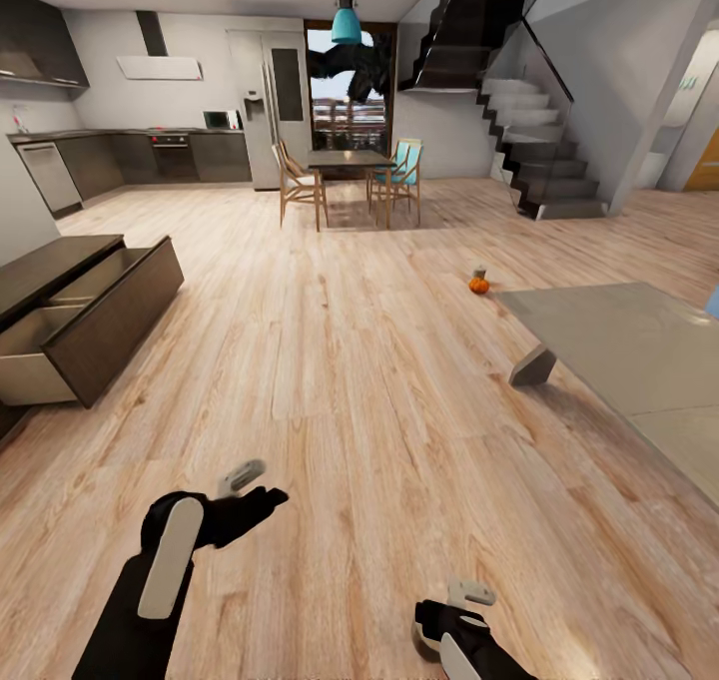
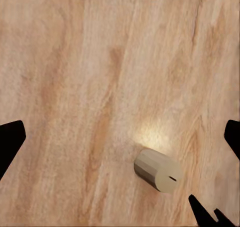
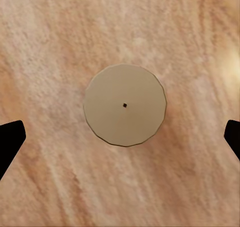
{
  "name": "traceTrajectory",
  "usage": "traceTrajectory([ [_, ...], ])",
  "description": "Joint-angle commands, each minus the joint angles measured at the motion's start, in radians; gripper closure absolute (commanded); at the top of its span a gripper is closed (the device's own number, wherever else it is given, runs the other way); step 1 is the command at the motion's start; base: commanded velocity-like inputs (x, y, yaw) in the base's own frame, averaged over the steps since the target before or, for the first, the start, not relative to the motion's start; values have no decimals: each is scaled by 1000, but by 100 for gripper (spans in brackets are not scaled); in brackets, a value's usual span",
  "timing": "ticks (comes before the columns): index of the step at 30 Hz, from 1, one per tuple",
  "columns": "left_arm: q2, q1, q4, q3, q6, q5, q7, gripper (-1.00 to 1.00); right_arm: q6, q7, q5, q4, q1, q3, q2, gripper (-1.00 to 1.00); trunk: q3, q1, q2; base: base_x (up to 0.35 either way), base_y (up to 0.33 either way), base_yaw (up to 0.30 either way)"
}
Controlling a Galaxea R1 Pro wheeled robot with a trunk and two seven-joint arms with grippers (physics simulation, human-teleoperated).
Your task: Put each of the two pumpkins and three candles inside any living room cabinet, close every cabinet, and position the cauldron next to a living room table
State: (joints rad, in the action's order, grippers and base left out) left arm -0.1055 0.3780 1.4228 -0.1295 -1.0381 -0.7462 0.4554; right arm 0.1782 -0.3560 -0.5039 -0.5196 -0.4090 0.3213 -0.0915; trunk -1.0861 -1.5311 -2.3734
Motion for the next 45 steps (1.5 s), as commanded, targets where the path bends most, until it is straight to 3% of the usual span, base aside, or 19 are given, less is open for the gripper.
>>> traceTrajectory([
  [1, 0, -6, 15, 0, -5, -30, 9, -100, 4, -8, -6, -2, -1, 7, 1, -100, -4, -4, -8, 0, 0, 0],
  [7, 4, -15, 38, -1, -6, -65, 9, -100, 6, -5, -7, -2, -1, 10, 1, -100, -23, -27, -50, 0, 0, 0],
  [18, 3, -16, 39, -2, -7, -69, 9, -100, 7, -4, -7, -2, -1, 12, 1, -100, -57, -69, -127, 0, 0, 0],
  [31, 2, -16, 39, -1, -6, -72, 9, -100, 7, -4, -7, -2, -1, 12, 1, -100, -108, -75, -130, 0, 0, 0],
  [34, 3, -16, 39, -1, -6, -75, 9, -100, 7, -4, -7, -2, -1, 12, 1, -100, -108, -75, -130, 0, 0, 0],
  [39, 4, -38, 38, -1, -5, -126, 8, -100, 7, -4, -7, -2, -1, 12, 1, -100, -108, -75, -130, 2, 0, 0],
  [45, 12, -55, 38, -4, -4, -134, 7, -100, 7, -4, -7, -2, -1, 13, 1, -100, -108, -75, -130, 177, 0, 0],
])
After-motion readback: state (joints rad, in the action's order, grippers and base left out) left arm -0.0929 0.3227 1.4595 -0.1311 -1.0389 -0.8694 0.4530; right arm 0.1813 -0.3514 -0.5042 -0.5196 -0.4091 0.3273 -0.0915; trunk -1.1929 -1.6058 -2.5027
